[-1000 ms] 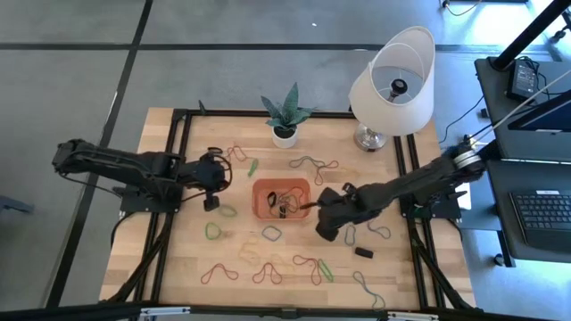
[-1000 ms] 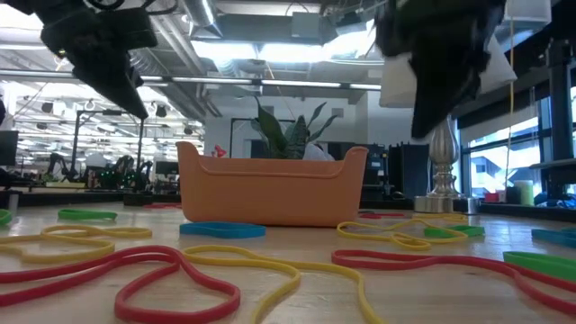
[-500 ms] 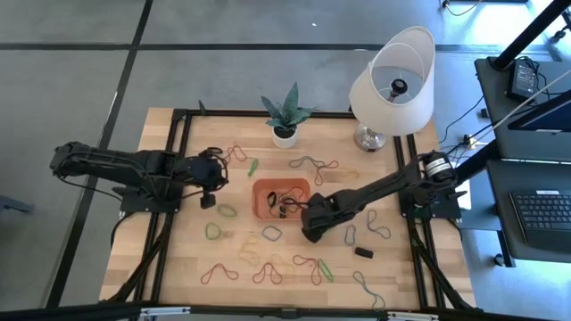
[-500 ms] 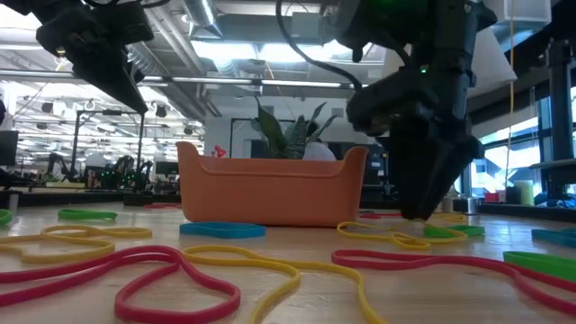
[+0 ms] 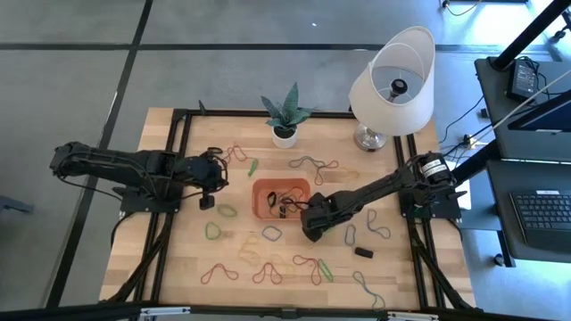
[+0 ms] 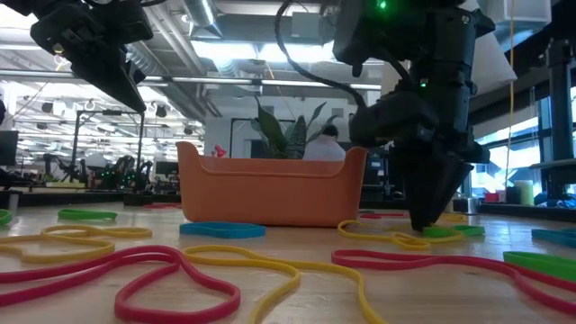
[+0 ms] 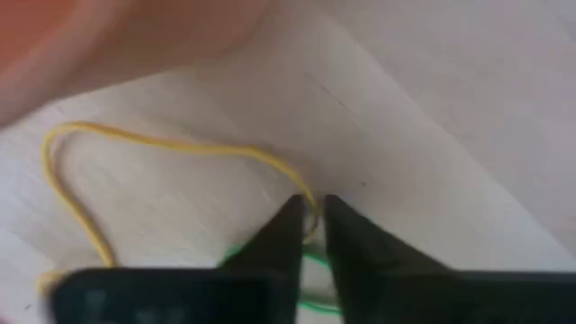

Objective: Pick and place rubber bands into bin
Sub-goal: Put the yellow rubber band into the orange bin

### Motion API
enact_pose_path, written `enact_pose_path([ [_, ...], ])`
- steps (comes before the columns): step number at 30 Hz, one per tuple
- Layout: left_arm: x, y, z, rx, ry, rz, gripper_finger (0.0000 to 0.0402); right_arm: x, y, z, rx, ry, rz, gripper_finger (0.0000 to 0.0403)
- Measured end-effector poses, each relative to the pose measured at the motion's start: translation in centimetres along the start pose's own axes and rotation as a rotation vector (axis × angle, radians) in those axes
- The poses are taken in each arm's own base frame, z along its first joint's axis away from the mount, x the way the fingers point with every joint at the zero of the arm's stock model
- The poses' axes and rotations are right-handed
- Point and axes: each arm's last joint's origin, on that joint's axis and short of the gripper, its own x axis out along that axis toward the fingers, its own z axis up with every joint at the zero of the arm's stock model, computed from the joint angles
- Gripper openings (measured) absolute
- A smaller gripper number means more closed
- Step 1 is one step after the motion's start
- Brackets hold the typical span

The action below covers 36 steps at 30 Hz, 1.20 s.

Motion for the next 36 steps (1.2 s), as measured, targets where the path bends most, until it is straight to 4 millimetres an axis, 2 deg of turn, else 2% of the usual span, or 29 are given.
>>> enact_pose_path([
  [2, 0.0, 0.0, 0.0, 0.000, 0.000, 0.000, 0.0003, -0.3, 0.0, 0.0, 0.001, -0.002, 0.010, 0.0011],
  [4, 0.0, 0.0, 0.0, 0.000, 0.000, 0.002, 0.0003, -1.1, -0.1, 0.0, 0.003, 0.006, 0.021, 0.0013],
  [10, 0.0, 0.0, 0.0, 0.000, -0.001, 0.007, 0.0003, -5.8, 0.5, 0.1, -0.011, -0.037, 0.061, 0.0005],
  [16, 0.0, 0.0, 0.0, 0.000, -0.001, 0.008, 0.0003, -11.4, 2.1, -0.2, -0.084, -0.128, 0.121, 0.0003],
  [21, 0.0, 0.0, 0.0, 0.000, -0.001, 0.008, 0.0003, -16.0, 3.4, 0.3, -0.184, -0.292, 0.161, 0.0002],
  [26, 0.0, 0.0, 0.0, 0.000, -0.001, 0.008, 0.0003, -19.6, 3.8, 2.2, -0.249, -0.497, 0.159, 0.0002],
  [30, 0.0, 0.0, 0.0, 0.000, -0.001, 0.008, 0.0003, -20.4, 3.1, 4.5, -0.279, -0.553, 0.146, 0.0001],
  [36, 0.0, 0.0, 0.0, -0.001, -0.002, 0.008, 0.0003, -18.4, 2.2, 7.8, -0.291, -0.550, 0.066, 0.0001],
])
